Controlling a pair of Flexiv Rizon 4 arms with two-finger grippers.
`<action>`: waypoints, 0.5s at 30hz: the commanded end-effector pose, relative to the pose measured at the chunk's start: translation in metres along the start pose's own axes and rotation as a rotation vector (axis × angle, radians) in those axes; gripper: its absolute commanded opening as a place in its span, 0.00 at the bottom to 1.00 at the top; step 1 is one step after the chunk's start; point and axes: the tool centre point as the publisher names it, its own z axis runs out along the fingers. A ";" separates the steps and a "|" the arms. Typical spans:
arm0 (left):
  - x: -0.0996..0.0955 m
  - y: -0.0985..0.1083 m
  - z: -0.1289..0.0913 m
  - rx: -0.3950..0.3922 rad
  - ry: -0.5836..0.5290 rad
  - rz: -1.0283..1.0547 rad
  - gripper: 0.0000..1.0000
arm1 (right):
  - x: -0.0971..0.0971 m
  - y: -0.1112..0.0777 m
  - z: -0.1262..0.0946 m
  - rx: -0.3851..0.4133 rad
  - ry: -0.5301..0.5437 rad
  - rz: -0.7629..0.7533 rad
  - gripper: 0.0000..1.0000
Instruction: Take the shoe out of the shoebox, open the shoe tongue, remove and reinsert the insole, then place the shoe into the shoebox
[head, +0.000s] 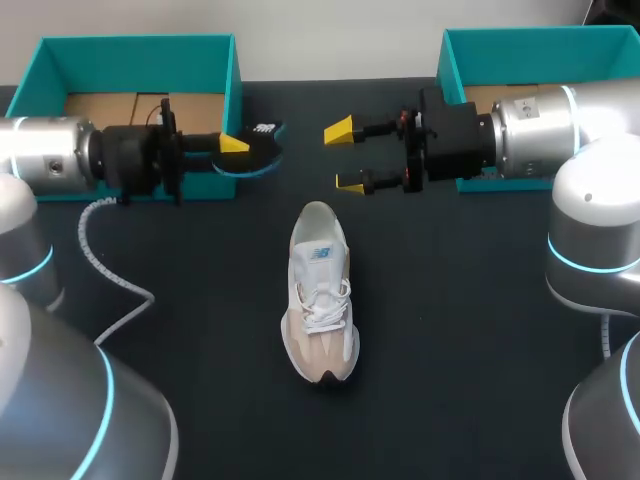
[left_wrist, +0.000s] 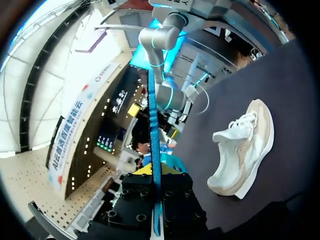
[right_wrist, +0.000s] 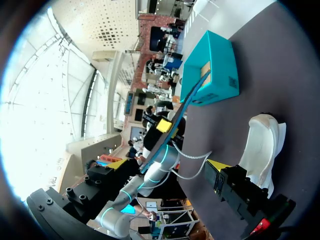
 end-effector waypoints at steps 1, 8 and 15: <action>0.001 0.002 0.005 -0.153 -0.059 0.591 0.00 | -0.002 0.000 0.004 0.002 0.012 0.000 1.00; 0.001 0.009 0.013 -0.185 -0.064 0.746 0.00 | -0.007 0.006 0.015 0.037 0.028 0.007 1.00; 0.003 0.009 0.026 -0.189 -0.083 0.772 0.00 | -0.012 0.008 0.029 0.064 0.045 0.020 1.00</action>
